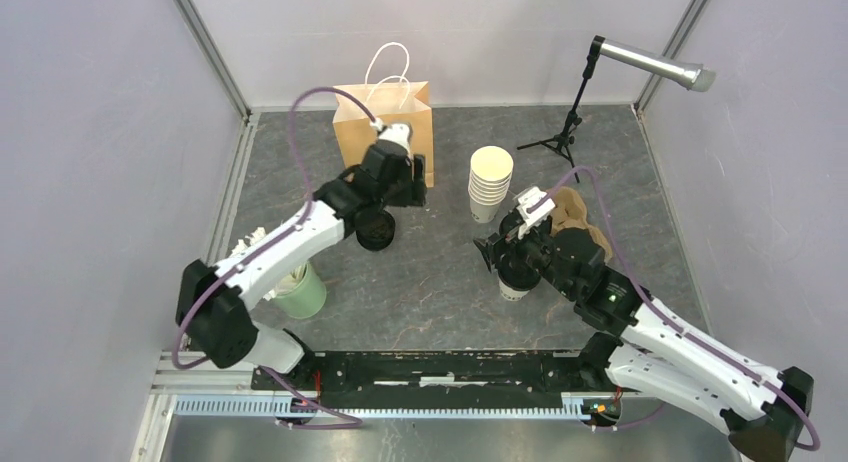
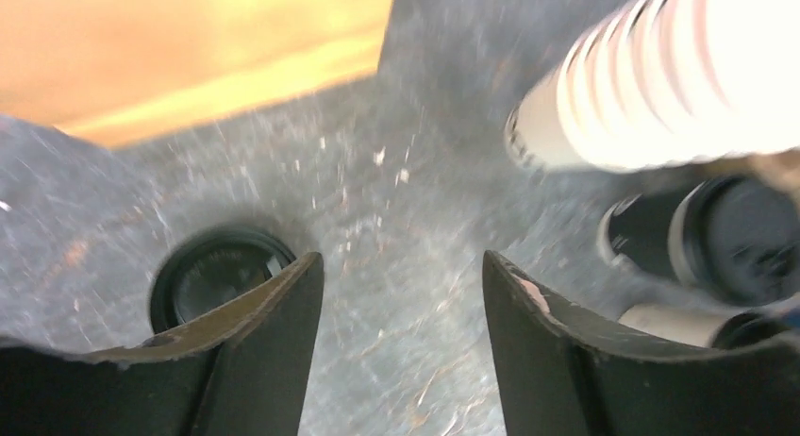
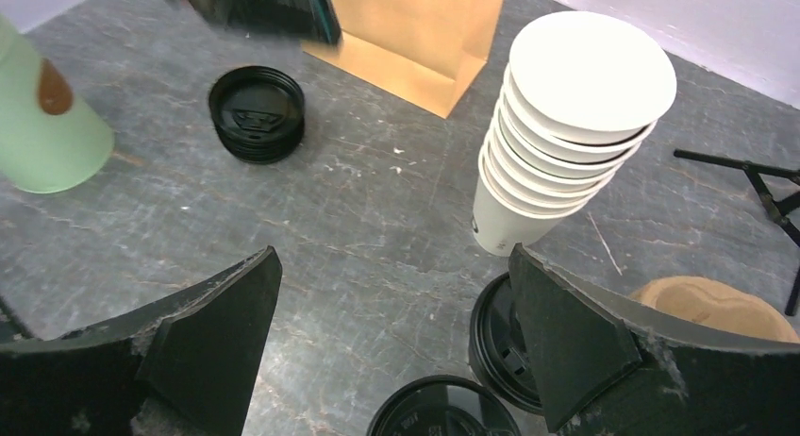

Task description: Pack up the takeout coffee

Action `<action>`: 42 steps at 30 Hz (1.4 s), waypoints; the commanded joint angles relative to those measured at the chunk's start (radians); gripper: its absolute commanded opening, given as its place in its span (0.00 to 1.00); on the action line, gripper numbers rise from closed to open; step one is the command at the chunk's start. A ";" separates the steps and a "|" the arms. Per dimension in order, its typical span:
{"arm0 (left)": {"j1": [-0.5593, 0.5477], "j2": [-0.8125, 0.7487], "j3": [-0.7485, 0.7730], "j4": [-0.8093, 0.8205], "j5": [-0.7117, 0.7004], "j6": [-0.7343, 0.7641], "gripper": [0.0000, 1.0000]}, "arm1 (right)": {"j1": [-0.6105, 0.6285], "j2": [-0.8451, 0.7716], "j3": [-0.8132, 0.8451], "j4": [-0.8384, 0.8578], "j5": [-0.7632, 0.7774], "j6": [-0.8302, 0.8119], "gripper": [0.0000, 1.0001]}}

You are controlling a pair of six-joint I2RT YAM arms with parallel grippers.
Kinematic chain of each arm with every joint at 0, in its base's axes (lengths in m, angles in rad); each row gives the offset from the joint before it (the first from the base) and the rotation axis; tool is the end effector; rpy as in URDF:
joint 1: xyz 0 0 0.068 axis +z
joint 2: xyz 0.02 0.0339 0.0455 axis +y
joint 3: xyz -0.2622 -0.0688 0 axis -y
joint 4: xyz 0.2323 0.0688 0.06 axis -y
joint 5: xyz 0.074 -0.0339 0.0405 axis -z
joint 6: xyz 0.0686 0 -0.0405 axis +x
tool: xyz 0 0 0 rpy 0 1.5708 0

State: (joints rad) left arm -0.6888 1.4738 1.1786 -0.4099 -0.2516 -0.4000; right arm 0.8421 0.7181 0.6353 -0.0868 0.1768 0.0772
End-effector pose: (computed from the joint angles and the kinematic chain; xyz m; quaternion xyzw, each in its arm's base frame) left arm 0.2743 -0.2037 0.2733 0.0775 0.8988 -0.1181 0.4150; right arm 0.1412 0.1401 0.3027 -0.2314 0.7277 0.2244 0.6054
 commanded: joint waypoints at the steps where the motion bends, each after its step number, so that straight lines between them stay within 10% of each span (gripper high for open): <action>1: 0.090 -0.071 0.127 -0.023 -0.005 -0.026 0.74 | -0.003 0.042 -0.019 0.127 0.108 -0.044 0.98; 16: 0.368 0.080 0.561 -0.178 -0.239 -0.049 0.73 | -0.002 -0.135 -0.223 0.098 0.047 0.270 0.98; 28: 0.526 0.355 0.878 -0.299 0.021 0.003 0.57 | -0.003 0.058 0.135 -0.191 0.121 0.054 0.98; 42: 0.528 0.412 0.840 -0.360 0.098 0.093 0.56 | -0.003 0.206 0.276 -0.154 0.101 -0.040 0.98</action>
State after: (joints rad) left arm -0.1593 1.8565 2.0148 -0.7483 -0.1535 -0.3721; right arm 0.8421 0.9310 0.8494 -0.2588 0.2626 0.0620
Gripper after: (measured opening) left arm 0.577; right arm 0.982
